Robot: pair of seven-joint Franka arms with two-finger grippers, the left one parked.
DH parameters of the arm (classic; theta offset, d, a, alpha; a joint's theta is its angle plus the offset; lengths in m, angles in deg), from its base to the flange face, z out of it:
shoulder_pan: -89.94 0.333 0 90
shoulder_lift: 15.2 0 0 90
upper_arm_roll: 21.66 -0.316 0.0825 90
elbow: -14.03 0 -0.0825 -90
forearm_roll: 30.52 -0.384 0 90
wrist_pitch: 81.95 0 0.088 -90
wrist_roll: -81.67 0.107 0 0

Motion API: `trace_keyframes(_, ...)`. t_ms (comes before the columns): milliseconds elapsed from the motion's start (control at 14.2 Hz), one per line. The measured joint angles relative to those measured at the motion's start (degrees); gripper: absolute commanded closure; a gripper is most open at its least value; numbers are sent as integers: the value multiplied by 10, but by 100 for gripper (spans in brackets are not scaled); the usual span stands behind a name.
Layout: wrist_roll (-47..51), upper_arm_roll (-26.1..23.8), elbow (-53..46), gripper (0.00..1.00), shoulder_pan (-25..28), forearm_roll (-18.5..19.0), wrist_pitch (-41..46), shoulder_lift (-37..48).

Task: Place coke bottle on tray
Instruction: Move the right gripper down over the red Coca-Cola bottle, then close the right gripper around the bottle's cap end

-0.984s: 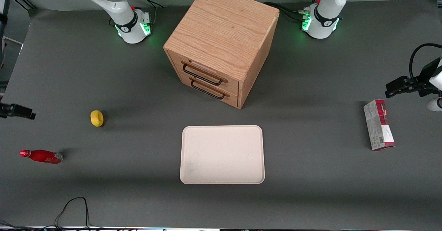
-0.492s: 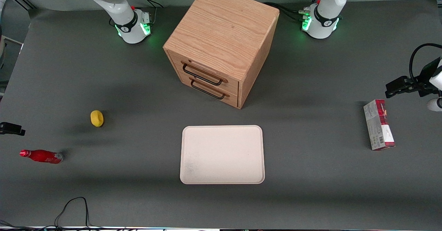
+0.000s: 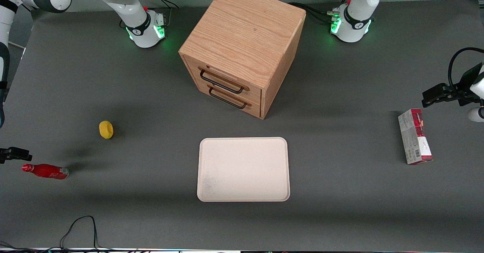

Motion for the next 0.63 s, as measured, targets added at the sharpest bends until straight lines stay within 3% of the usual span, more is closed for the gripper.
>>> trace_keyframes(281,-15,-11,-15,2,-13,-43,-2,-21)
trace_keyframes(492,-35,-11,-16,2,-16,-51,-13,-32)
trace_keyframes(633,-37,-11,-16,9,-16,-51,-23,-38)
